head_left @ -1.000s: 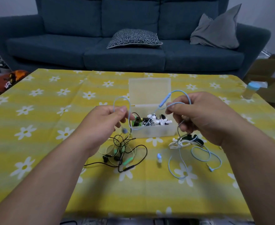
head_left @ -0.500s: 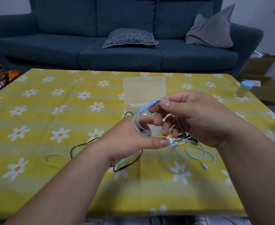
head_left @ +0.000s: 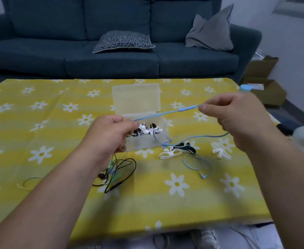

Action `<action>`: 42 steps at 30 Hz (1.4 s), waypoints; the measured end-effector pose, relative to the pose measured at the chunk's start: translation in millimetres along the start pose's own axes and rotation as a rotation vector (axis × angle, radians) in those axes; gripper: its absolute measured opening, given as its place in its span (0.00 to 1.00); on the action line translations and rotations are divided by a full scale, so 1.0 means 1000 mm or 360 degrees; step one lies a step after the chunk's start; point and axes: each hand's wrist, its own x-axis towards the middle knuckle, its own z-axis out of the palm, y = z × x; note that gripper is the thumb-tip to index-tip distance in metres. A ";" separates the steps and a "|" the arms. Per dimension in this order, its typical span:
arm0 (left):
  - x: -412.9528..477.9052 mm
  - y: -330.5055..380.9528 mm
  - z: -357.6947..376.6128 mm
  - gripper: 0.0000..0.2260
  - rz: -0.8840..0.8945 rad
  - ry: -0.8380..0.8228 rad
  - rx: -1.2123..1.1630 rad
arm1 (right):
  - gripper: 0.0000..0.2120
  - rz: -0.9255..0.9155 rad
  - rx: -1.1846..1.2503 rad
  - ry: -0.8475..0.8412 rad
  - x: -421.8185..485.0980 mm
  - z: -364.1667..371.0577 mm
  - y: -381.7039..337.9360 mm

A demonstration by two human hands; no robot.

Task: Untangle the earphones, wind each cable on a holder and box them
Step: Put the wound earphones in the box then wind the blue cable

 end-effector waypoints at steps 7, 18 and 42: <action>-0.001 -0.001 0.014 0.15 -0.0115 0.0045 -0.0145 | 0.04 -0.0041 -0.0103 0.0189 -0.001 -0.019 0.004; 0.009 -0.005 0.018 0.16 0.0055 0.0061 0.0132 | 0.07 0.0321 -0.0372 0.0651 0.010 -0.057 0.033; 0.010 -0.037 0.036 0.13 -0.0395 -0.0597 0.0858 | 0.08 0.0159 -0.1010 -0.0620 0.012 0.047 0.066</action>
